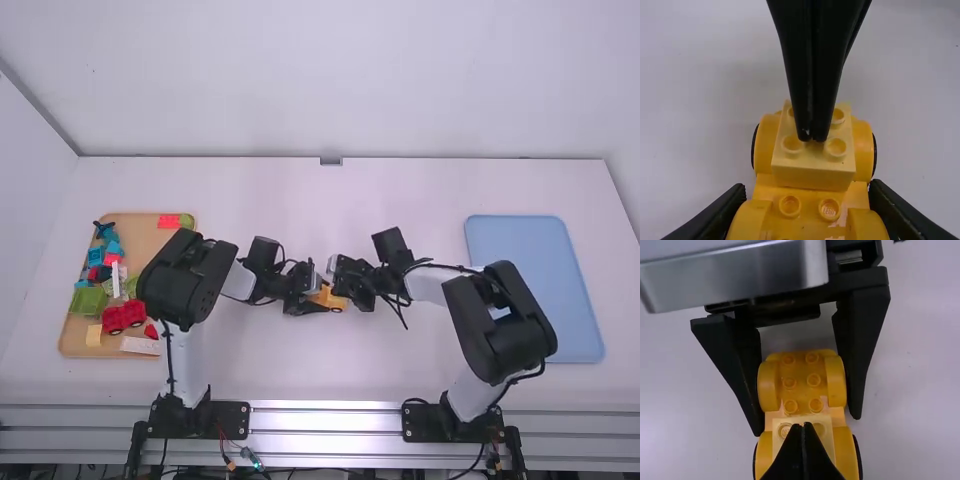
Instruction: Assemble lego blocks to make yellow taxi
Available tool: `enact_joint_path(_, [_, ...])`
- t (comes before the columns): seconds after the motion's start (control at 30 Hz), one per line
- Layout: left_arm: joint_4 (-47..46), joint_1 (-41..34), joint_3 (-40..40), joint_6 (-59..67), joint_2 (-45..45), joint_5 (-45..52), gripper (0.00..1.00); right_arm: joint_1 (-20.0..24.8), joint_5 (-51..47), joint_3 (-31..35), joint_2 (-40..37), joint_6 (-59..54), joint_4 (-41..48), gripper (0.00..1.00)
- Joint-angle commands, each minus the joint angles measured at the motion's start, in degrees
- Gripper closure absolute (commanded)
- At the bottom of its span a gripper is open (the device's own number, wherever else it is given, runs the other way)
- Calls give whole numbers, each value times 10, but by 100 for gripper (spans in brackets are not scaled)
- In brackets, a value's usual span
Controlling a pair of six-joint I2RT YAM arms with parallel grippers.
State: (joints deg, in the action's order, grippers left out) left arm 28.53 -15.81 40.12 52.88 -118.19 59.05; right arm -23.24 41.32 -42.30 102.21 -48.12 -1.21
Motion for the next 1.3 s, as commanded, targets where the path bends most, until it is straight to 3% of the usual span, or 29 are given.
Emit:
enact_joint_path(0.0, [-7,1,3,-12,-9,3,48,-1,-106,18,17,-3,23,100])
enact_joint_path(0.3, [-4,1,4,-12,-9,0,48,-17,-143,7,56,1,1,100])
enact_joint_path(0.47, [2,1,12,-41,-9,-2,46,1,-72,-17,14,2,4,100])
enact_joint_path(0.53, [9,1,13,-51,-9,-2,46,15,-41,-20,-15,3,4,96])
enact_joint_path(0.63, [8,1,15,-51,-9,-10,46,49,-19,-19,-68,23,5,57])
enact_joint_path(0.67, [9,1,15,-55,-9,-23,44,63,-22,-19,-87,50,6,31])
enact_joint_path(0.73, [8,1,14,-55,-9,-37,39,81,-24,-19,-111,70,22,1])
enact_joint_path(0.77, [7,1,14,-55,-9,-41,35,88,-23,-19,-121,70,33,1])
enact_joint_path(0.87, [7,1,15,-55,-8,-41,4,110,-23,-19,-151,61,75,1])
enact_joint_path(0.9, [7,1,15,-55,-8,-41,2,112,-23,-19,-152,61,76,1])
enact_joint_path(1.07, [-19,5,14,-65,23,-50,1,120,-23,-19,-153,63,79,1])
enact_joint_path(1.27, [-165,50,15,-101,150,-89,1,107,-26,-19,-153,63,63,1])
